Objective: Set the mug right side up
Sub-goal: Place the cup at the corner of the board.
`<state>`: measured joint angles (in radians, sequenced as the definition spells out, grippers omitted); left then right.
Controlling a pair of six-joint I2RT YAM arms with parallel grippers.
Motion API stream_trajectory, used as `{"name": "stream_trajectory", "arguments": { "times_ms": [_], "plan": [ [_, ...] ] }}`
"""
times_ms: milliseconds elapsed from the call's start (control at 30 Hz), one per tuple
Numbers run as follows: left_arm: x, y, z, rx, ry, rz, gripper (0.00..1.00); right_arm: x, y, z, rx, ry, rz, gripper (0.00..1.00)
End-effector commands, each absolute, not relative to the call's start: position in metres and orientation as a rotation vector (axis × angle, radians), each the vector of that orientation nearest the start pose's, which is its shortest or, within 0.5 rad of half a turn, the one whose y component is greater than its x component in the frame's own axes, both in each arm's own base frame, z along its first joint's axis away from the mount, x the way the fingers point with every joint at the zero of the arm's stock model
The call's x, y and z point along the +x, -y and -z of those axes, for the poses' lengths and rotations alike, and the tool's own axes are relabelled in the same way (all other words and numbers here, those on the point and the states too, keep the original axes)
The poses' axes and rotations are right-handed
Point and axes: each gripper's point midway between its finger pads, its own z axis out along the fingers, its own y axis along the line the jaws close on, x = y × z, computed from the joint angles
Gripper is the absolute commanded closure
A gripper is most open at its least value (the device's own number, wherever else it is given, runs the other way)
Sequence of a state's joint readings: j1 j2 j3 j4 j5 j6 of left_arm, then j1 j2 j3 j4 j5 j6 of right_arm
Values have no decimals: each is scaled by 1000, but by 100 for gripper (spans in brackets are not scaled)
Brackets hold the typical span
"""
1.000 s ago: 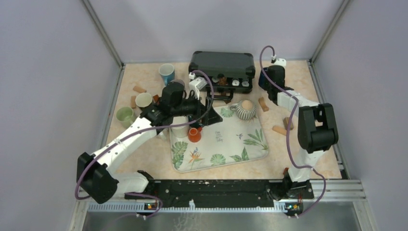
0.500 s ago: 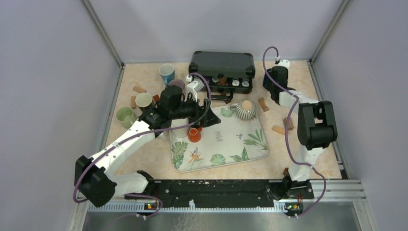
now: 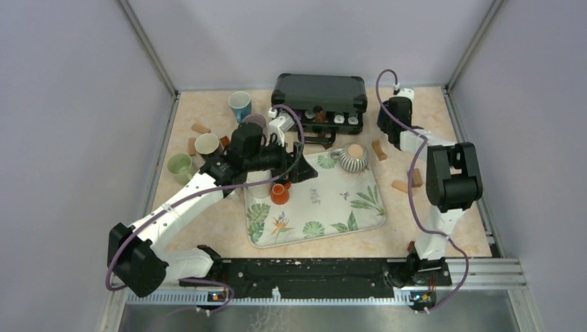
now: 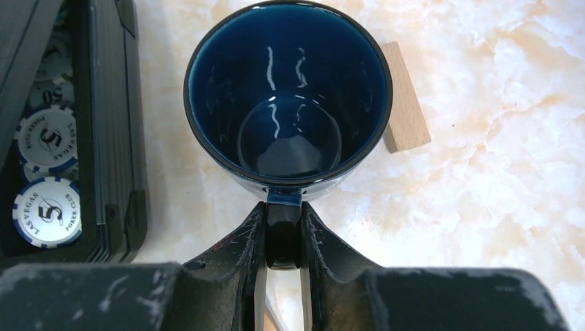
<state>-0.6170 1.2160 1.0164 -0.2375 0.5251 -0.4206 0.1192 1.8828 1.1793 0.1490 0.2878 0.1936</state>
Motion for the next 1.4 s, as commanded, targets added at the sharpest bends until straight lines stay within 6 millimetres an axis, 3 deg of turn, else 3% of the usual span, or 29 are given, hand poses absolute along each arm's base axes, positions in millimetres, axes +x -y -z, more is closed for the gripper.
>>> {"name": "stream_trajectory", "arguments": {
  "times_ms": [0, 867, 900, 933, 1067, 1133, 1367],
  "plan": [
    [239, 295, -253, 573, -2030, 1162, 1, 521, -14, -113, 256, -2073, 141, 100],
    [242, 299, -252, 588, -2032, 1171, 1, 514, -13, -113, 248, -2153, 164, 100],
    [242, 299, -253, 588, -2031, 1172, 1, 514, -13, -112, 249, -2156, 166, 14],
    [242, 299, -253, 587, -2031, 1172, 1, 514, -40, -109, 165, -2186, 0, 3],
    [241, 298, -253, 582, -2032, 1173, 1, 513, -36, -106, 174, -2193, 22, 1],
    [241, 298, -253, 581, -2030, 1175, 1, 513, -41, -106, 296, -2183, -42, 1],
    [241, 297, -257, 578, -2021, 1172, 1, 506, -38, -121, 325, -2167, -38, 1]
  ]
}}
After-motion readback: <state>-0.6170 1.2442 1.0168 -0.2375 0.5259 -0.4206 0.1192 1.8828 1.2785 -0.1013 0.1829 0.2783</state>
